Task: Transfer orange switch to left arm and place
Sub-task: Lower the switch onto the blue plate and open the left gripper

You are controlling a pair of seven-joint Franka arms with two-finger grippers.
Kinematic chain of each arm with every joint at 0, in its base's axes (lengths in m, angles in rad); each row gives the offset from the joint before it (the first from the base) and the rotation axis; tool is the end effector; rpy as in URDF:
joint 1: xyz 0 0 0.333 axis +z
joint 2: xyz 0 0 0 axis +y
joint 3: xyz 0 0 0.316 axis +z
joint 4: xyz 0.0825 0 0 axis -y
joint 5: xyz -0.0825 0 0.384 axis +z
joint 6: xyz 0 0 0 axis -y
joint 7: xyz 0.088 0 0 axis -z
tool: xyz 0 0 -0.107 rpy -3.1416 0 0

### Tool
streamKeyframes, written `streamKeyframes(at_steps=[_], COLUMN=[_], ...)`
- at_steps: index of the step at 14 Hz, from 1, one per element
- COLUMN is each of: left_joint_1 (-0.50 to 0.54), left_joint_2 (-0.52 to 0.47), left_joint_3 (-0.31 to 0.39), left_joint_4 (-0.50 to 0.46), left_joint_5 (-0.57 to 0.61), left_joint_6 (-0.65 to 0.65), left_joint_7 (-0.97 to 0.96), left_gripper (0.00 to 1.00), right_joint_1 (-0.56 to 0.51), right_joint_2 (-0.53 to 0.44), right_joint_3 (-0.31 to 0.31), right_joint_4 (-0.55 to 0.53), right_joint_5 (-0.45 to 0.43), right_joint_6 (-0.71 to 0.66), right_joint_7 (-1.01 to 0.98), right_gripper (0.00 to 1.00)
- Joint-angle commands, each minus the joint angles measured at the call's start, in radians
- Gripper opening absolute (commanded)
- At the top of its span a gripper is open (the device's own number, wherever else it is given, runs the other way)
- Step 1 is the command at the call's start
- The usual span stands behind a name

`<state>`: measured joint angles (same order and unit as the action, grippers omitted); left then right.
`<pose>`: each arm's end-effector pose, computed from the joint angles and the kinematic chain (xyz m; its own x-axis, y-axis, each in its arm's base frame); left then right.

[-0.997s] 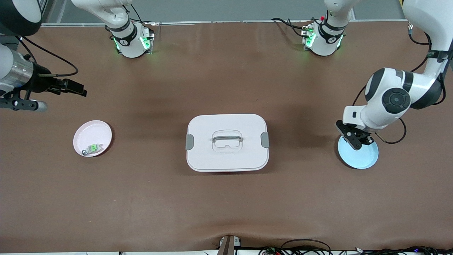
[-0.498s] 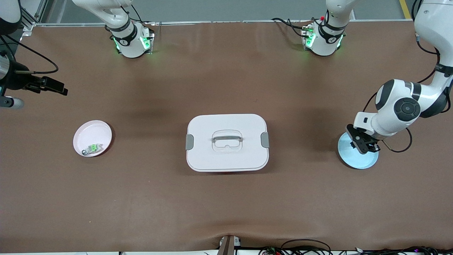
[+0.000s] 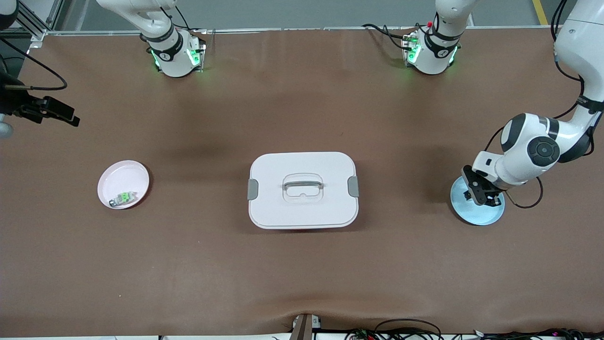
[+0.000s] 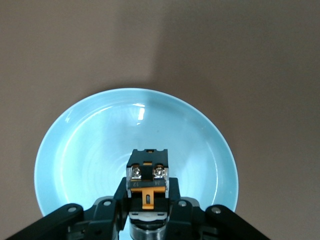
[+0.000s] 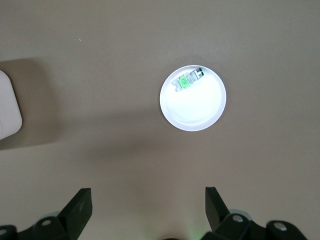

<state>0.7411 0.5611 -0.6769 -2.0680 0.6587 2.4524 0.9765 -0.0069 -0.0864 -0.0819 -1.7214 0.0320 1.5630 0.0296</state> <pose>0.5833 0.0405 0.2098 0.2134 -0.9753 -0.0574 -0.9766 -0.2112 -0.0415 0.5217 -0.0447 0.5995 0.9904 -0.1168 -0.0733 -0.1197 -0.9921 -0.0368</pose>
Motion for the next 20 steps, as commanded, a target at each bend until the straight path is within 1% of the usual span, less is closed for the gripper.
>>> streamKeyframes(at_steps=[1, 2, 3, 4, 5, 6, 7, 9, 11, 13, 15, 16, 18, 20], left_joint_1=[0.018, 0.018, 0.018, 0.023, 0.037, 0.04, 0.046, 0.046, 0.046, 0.043, 0.038, 0.034, 0.032, 0.02], left_joint_2=[0.02, 0.022, 0.026, 0.037, 0.039, 0.039, 0.039, 0.033, 0.02, 0.01, 0.011, 0.011, 0.011, 0.013], left_joint_3=[-0.013, -0.013, -0.012, -0.012, -0.013, -0.013, -0.013, -0.015, -0.021, -0.024, -0.053, -0.062, -0.105, -0.165], left_joint_4=[0.012, 0.016, 0.017, 0.019, 0.019, 0.019, 0.019, 0.023, 0.049, 0.089, 0.152, 0.187, 0.255, 0.314], left_joint_5=[0.086, 0.104, 0.104, 0.104, 0.104, 0.104, 0.104, 0.102, 0.084, 0.003, -0.089, -0.126, -0.157, -0.185], left_joint_6=[0.013, 0.014, 0.014, 0.016, 0.025, 0.042, 0.043, 0.043, 0.036, 0.01, -0.067, -0.114, -0.223, -0.308], left_joint_7=[0.016, 0.016, 0.016, 0.016, 0.016, 0.016, 0.016, 0.016, 0.018, 0.016, 0.002, -0.015, -0.085, -0.216], left_gripper=[0.0, 0.0, 0.02, 0.1, 0.33, 0.83, 1.0, 1.0, 1.0, 1.0, 1.0, 1.0, 1.0, 1.0], right_joint_1=[-0.019, -0.018, -0.018, -0.018, -0.018, -0.019, -0.019, -0.021, -0.021, -0.021, -0.018, -0.019, -0.021, -0.031], right_joint_2=[-0.094, -0.133, -0.153, -0.153, -0.151, -0.148, -0.144, -0.124, -0.122, -0.122, -0.115, -0.115, -0.115, -0.116], right_joint_3=[0.016, 0.016, 0.017, 0.017, 0.017, 0.017, 0.017, 0.016, 0.016, 0.016, 0.017, 0.017, 0.016, 0.016], right_joint_4=[-0.114, -0.172, -0.202, -0.202, -0.201, -0.193, -0.169, -0.116, -0.092, -0.078, -0.078, -0.078, -0.078, -0.076], right_joint_5=[-0.017, -0.018, -0.018, -0.018, -0.018, -0.018, -0.018, -0.018, -0.018, -0.018, -0.018, -0.018, -0.017, -0.018], right_joint_6=[0.076, 0.116, 0.129, 0.121, 0.118, 0.1, 0.069, 0.039, 0.039, 0.038, 0.038, 0.038, 0.038, 0.038], right_joint_7=[-0.008, -0.008, -0.008, -0.008, -0.008, -0.008, -0.008, -0.008, -0.008, -0.01, -0.037, -0.083, -0.116, -0.116], right_gripper=[1.0, 1.0, 1.0, 1.0, 1.0, 1.0, 1.0, 1.0, 1.0, 1.0, 1.0, 1.0, 1.0, 1.0])
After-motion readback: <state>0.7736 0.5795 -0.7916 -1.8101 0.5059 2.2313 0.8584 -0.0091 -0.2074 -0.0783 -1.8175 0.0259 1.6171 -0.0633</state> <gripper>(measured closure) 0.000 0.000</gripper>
